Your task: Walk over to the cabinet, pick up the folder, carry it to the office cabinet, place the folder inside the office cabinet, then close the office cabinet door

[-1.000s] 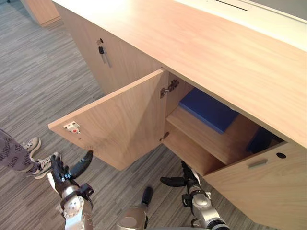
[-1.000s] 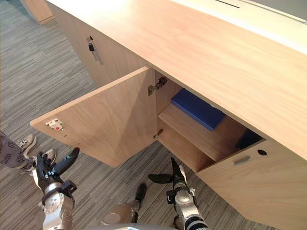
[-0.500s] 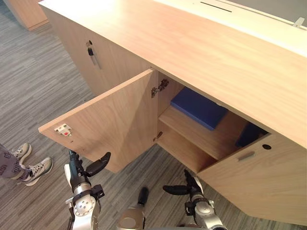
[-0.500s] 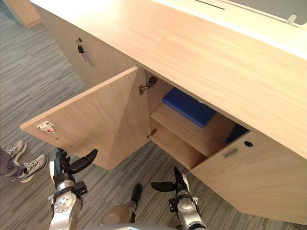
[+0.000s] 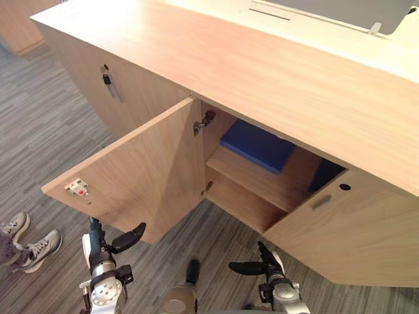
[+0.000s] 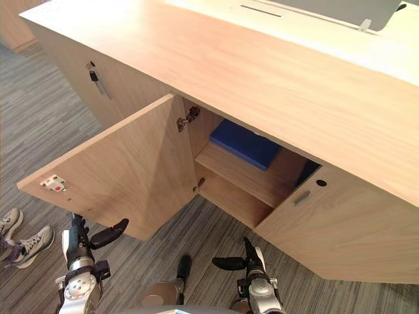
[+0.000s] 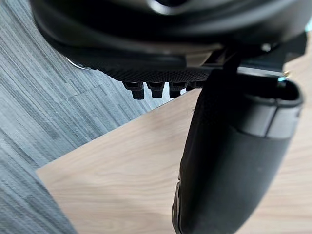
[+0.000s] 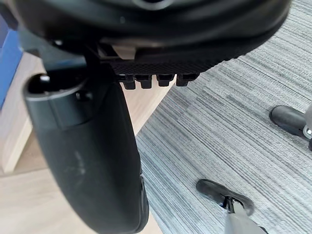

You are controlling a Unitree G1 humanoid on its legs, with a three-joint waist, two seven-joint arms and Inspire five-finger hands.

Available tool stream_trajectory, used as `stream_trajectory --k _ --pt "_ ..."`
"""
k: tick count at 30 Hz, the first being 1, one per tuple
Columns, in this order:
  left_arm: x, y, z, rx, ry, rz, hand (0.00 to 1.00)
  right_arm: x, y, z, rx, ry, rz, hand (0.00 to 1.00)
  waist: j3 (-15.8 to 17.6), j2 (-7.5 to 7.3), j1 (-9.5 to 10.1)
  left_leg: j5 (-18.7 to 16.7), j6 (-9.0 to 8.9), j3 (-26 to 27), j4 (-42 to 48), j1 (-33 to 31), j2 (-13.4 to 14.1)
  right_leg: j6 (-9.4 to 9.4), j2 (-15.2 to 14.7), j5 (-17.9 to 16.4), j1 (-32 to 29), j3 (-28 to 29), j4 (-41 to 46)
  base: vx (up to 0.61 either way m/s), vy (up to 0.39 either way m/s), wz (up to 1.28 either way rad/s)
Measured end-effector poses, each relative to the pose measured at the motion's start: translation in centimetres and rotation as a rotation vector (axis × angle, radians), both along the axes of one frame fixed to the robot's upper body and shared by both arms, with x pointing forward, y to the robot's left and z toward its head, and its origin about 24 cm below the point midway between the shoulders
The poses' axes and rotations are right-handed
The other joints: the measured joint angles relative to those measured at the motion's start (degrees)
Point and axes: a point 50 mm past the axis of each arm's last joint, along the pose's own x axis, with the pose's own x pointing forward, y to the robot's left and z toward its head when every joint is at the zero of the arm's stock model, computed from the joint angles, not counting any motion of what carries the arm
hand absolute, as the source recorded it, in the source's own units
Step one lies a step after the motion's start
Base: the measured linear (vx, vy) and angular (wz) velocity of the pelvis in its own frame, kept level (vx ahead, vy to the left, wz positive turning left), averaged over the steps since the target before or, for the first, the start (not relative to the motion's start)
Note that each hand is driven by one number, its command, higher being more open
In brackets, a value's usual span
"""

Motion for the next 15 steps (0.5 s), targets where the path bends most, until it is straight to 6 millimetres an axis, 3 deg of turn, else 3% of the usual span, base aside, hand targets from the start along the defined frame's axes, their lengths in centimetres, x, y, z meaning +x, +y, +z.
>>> stream_trajectory --k 4,8,9,15 --pt "-1.4 0.4 -0.9 0.008 0.077 -0.001 1.0 -0.1 -0.3 -0.1 0.004 0.005 -0.015 1.0 -0.43 0.53 -1.07 0.11 0.17 2.16 0.03 0.37 0.57 0.03 0.31 1.22 -0.75 2.62 -0.61 -0.08 0.025 -0.35" --pt "-3.4 0.0 -1.4 0.006 0.141 -0.038 1.0 -1.6 -1.1 -0.6 -0.001 0.051 -0.054 1.0 -1.31 0.65 -1.22 0.05 0.25 3.38 -0.17 0.66 0.74 -0.2 0.44 2.11 -1.12 4.67 -1.31 -0.09 0.035 -0.23" --pt "-5.3 -0.6 -1.4 0.002 0.186 -0.117 1.0 -2.6 -1.7 -1.0 -0.003 0.084 -0.093 1.0 -2.36 0.74 -1.28 -0.31 0.24 3.69 -0.2 0.68 0.5 0.16 0.3 2.15 -1.12 5.25 -1.66 -0.04 0.038 -0.07" --pt "-8.0 -4.4 -2.9 -0.187 0.25 -0.275 1.0 -3.7 -3.0 -1.2 -0.003 0.104 -0.159 1.0 -2.92 1.77 -1.92 -0.73 0.75 3.99 -0.24 1.11 -0.15 0.43 0.79 1.96 -1.34 9.96 -1.73 -0.06 0.04 -0.05"
